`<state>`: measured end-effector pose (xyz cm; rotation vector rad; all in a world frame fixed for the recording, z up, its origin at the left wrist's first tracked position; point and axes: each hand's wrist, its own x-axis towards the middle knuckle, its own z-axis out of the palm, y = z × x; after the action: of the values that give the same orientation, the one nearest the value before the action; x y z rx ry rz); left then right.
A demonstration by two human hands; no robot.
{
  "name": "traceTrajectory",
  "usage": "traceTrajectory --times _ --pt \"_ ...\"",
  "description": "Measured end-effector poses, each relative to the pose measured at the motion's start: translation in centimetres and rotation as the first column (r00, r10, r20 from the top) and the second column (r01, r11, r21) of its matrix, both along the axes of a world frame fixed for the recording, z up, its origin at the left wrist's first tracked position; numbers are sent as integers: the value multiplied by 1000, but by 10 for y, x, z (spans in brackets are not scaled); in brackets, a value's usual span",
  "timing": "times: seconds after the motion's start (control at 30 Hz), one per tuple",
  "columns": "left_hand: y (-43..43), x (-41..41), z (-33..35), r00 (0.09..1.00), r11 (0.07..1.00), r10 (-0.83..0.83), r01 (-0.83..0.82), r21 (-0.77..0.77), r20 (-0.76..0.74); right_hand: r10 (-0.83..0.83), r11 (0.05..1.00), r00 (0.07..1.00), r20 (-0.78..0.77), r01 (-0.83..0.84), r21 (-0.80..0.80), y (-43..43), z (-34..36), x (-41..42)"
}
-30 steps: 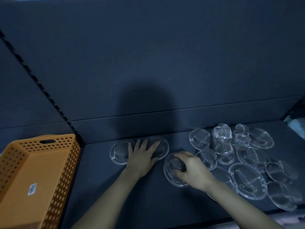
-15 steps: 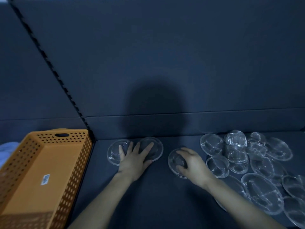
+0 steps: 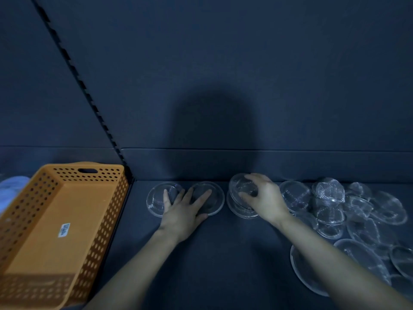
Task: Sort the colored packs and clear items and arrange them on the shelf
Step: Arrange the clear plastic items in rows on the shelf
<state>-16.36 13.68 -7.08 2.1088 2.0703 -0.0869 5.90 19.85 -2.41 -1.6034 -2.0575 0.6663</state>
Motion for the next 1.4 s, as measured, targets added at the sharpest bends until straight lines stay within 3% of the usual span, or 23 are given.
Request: traceTrajectory --times 0.23,0.5,0.73,0.97,1.13,1.4 --pt "-6 0 7 999 999 26 -28 35 48 32 997 999 -35 -30 74 -28 6 1" --pt "-57 -25 15 901 938 8 -158 310 434 243 967 967 76 -248 56 -76 -10 -25" --pt "-94 -50 10 850 908 125 -305 286 511 396 918 914 90 -393 -53 -96 -23 -71" --pt "-109 -53 12 838 941 86 -246 233 539 426 903 899 102 -416 -101 -101 -31 -100" --pt "-106 -44 15 838 963 15 -159 219 545 340 940 936 94 -336 -57 -103 -23 -83" --pt "-87 -20 12 869 988 -71 -7 154 490 -10 1000 992 125 9 3 -121 -11 -6"
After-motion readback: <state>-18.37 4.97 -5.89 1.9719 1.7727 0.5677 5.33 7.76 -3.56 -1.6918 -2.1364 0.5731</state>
